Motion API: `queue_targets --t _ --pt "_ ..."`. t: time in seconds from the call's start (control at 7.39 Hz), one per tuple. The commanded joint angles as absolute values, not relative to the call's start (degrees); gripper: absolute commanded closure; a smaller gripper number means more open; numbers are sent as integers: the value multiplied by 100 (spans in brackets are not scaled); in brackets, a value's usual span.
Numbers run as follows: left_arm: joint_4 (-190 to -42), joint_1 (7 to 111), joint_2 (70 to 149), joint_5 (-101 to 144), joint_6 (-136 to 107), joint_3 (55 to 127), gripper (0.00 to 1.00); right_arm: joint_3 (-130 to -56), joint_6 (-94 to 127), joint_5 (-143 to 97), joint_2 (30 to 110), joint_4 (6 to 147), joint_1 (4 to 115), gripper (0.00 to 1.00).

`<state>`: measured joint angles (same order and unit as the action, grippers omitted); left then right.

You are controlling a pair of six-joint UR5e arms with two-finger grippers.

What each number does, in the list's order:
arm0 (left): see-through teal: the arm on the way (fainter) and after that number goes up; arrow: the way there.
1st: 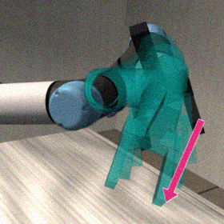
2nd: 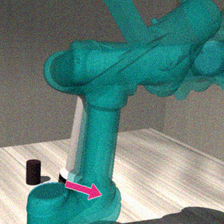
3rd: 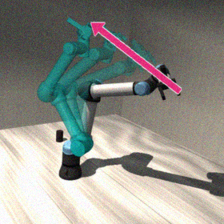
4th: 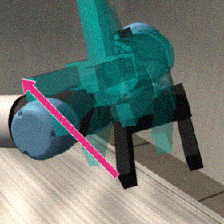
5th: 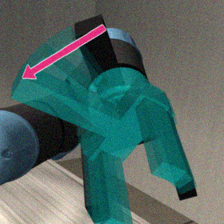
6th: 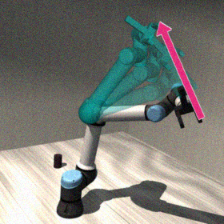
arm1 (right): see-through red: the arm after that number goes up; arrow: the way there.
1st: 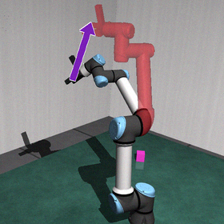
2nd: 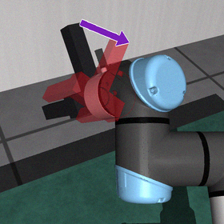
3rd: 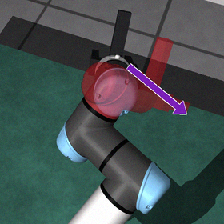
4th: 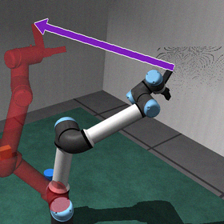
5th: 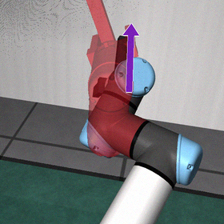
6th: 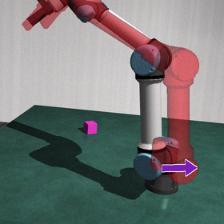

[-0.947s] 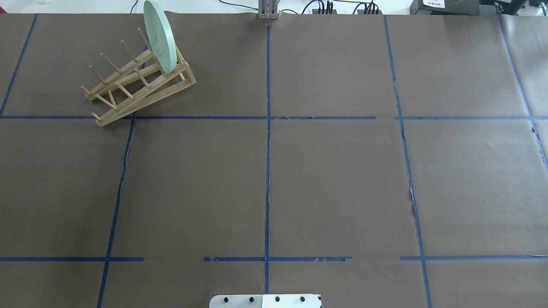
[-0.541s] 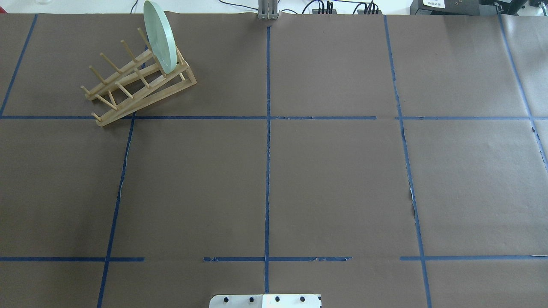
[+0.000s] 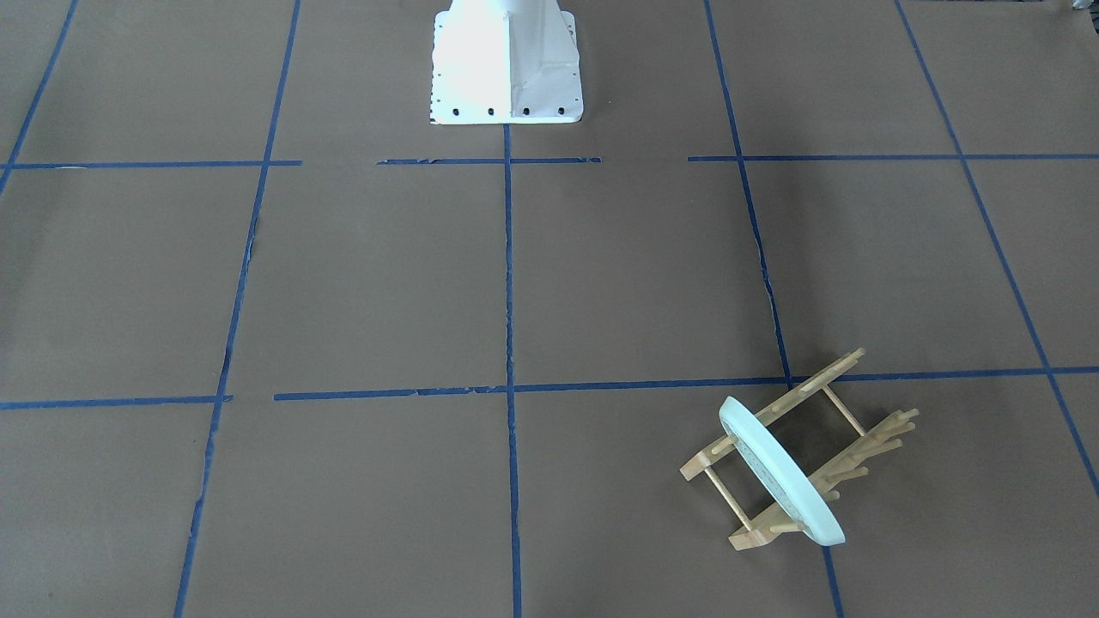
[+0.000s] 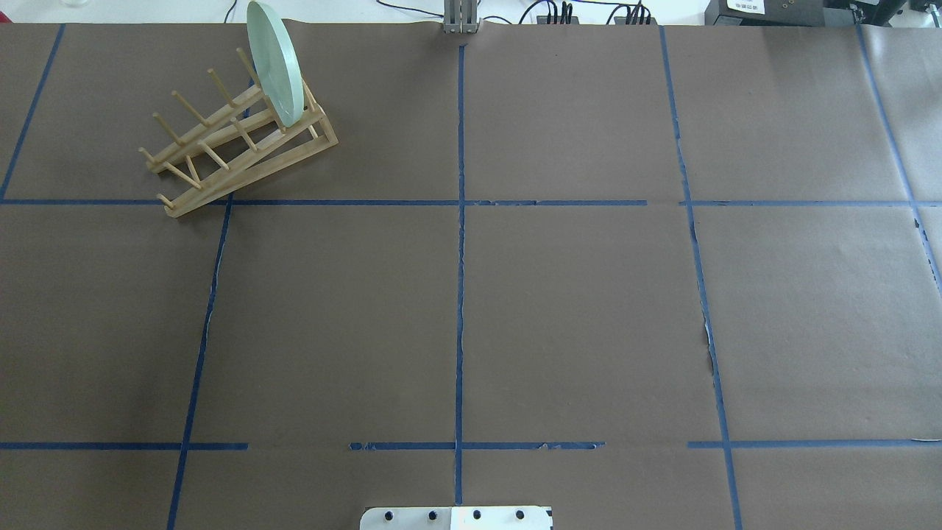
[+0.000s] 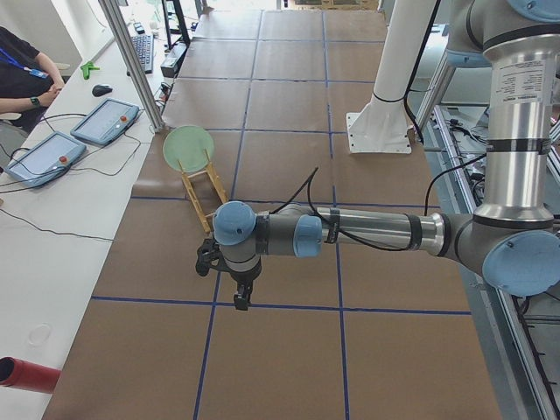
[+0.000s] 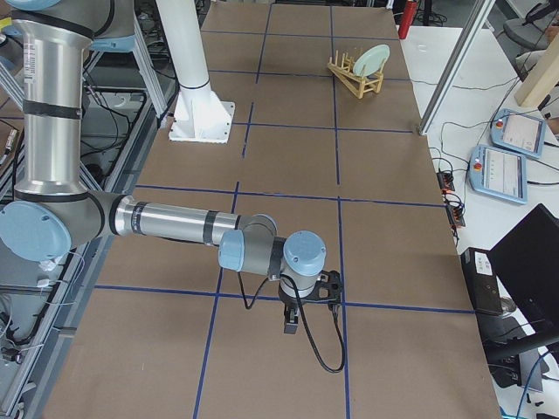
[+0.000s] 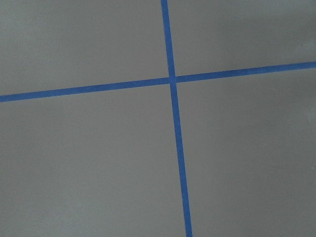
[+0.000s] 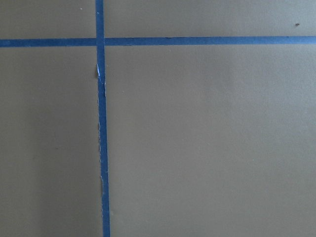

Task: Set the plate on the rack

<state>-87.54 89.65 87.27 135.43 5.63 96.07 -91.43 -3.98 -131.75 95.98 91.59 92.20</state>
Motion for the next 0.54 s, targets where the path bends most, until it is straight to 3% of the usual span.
queue_targets --t 0.0,0.41 --pt "-8771 8956 8736 13553 563 9563 0 -9149 -396 -13175 9598 9158 9220 0" --pt "-8771 8965 8745 13544 563 9607 0 -9149 -396 -13175 9598 9158 9220 0"
